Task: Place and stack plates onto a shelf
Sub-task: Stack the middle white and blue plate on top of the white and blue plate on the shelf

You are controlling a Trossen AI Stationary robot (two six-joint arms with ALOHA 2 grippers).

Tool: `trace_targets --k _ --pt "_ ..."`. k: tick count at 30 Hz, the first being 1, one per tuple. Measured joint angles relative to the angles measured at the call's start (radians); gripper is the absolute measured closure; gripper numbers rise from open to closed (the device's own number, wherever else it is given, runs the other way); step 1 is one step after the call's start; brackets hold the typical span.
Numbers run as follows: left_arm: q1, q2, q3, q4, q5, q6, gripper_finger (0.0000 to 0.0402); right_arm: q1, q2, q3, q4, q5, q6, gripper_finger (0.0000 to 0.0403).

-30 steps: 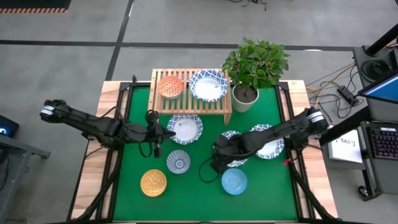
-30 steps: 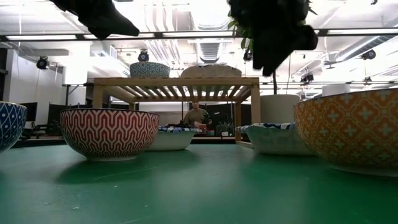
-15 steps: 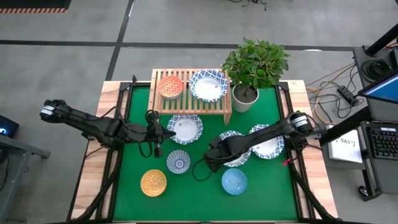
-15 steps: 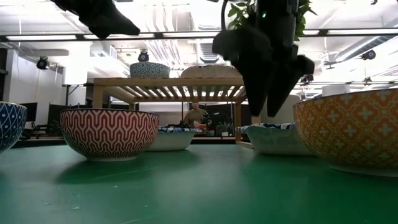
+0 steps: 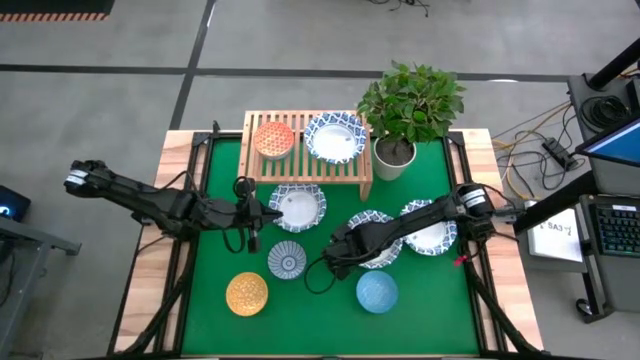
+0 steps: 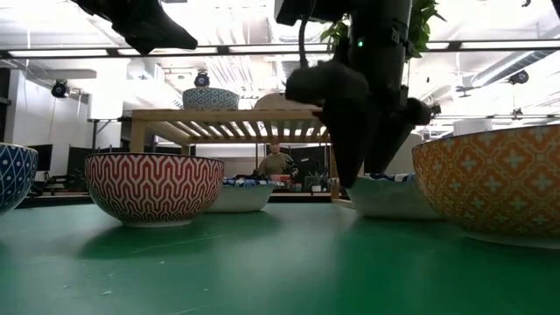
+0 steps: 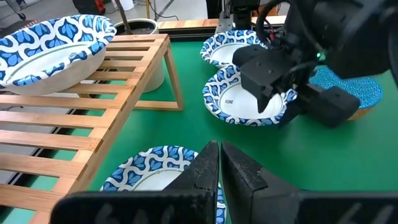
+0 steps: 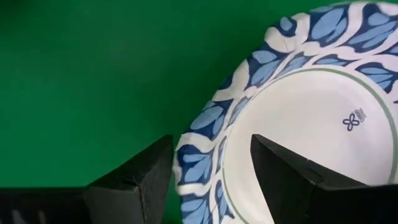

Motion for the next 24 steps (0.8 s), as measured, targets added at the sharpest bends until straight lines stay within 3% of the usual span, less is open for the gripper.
trace_targets --k 5,14,24 --pt "0.0 0.0 0.0 0.0 0.0 0.0 0.0402 0.0 0.029 0.0 0.001 -0.001 -0.001 0.0236" --pt "0.0 0.0 0.0 0.0 -0.001 0.0 0.0402 0.0 -0.01 0.0 -0.001 -0.029 -0.027 0.0381" --pt "0.0 0.0 0.0 0.007 -0.001 0.012 0.0402 0.034 -0.149 0.124 -0.009 -0.167 -0.233 0.039"
